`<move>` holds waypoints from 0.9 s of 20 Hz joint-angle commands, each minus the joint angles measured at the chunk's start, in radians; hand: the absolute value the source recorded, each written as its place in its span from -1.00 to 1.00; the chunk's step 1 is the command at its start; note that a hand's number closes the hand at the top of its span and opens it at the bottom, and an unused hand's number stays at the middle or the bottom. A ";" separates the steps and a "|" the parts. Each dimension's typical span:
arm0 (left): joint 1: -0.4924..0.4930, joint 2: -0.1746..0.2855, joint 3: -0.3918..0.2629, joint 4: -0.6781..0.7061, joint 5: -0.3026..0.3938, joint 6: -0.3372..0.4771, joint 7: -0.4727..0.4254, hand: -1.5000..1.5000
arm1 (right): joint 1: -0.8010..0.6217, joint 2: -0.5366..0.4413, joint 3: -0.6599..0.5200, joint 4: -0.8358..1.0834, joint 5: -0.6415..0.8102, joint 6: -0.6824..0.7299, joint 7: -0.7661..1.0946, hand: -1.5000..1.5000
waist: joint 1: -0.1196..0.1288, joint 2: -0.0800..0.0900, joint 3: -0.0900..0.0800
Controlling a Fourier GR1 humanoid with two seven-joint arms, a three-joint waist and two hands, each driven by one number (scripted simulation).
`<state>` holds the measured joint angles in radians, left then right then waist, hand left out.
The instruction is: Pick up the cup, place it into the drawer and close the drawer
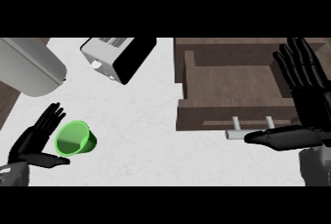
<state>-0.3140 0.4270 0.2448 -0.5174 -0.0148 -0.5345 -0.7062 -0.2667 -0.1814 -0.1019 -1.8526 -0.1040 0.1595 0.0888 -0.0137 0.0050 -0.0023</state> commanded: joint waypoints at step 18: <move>-0.095 -0.086 -0.060 0.279 -0.103 0.035 -0.358 -1.00 | 0.002 -0.002 0.011 -0.028 -0.013 0.018 0.032 -1.00 | -0.016 0.006 -0.003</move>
<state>-0.4090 0.3664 0.2006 -0.2659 -0.0997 -0.4102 -0.9268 -0.2841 -0.1907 -0.1024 -1.8751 -0.1244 0.1739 0.1302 -0.0334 0.0122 -0.0060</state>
